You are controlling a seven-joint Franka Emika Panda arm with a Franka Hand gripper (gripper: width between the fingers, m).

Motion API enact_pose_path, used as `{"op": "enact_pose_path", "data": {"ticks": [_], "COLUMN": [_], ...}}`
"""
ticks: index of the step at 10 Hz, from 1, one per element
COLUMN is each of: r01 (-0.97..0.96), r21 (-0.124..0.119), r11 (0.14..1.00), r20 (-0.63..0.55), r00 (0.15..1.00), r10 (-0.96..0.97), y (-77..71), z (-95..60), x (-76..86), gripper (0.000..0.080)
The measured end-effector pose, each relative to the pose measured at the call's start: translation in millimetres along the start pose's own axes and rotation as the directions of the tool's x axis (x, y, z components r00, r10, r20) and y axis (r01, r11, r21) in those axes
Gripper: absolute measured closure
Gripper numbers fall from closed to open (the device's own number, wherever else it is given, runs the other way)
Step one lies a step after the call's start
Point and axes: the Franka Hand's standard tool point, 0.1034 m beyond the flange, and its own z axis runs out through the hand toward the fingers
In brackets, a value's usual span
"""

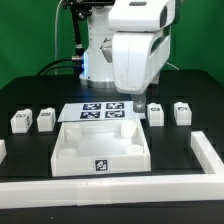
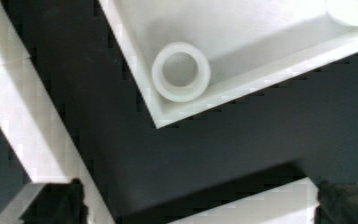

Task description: Assemble one leg

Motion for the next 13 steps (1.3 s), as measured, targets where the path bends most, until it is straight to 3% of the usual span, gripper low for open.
{"op": "enact_pose_path", "data": {"ticks": [4, 5, 6, 7, 8, 11, 13], "r01": [0.000, 0.155, 0.327, 0.434, 0.537, 0.719, 0.686], "r21": [0.000, -0.004, -0.033, -0.023, -0.015, -0.008, -0.001], "r11": [1.000, 0.988, 0.945, 0.901, 0.844, 0.695, 0.727], "r20": [0.000, 0.001, -0.008, -0.004, -0.001, 0.004, 0.000], "r00": [1.000, 0.988, 0.945, 0.901, 0.844, 0.695, 0.727], "r10": [0.000, -0.155, -0.327, -0.434, -0.537, -0.719, -0.686], "y": [0.0, 0.7, -4.2, -17.2, -22.2, -26.0, -30.4], "z": [0.0, 0.6, 12.0, 28.1, 38.8, 50.7, 56.6], "x": [0.0, -1.0, -19.0, -44.6, -58.9, -80.0, -83.2], "gripper": [0.0150, 0.0150, 0.0150, 0.0150, 0.0150, 0.0150, 0.0150]}}
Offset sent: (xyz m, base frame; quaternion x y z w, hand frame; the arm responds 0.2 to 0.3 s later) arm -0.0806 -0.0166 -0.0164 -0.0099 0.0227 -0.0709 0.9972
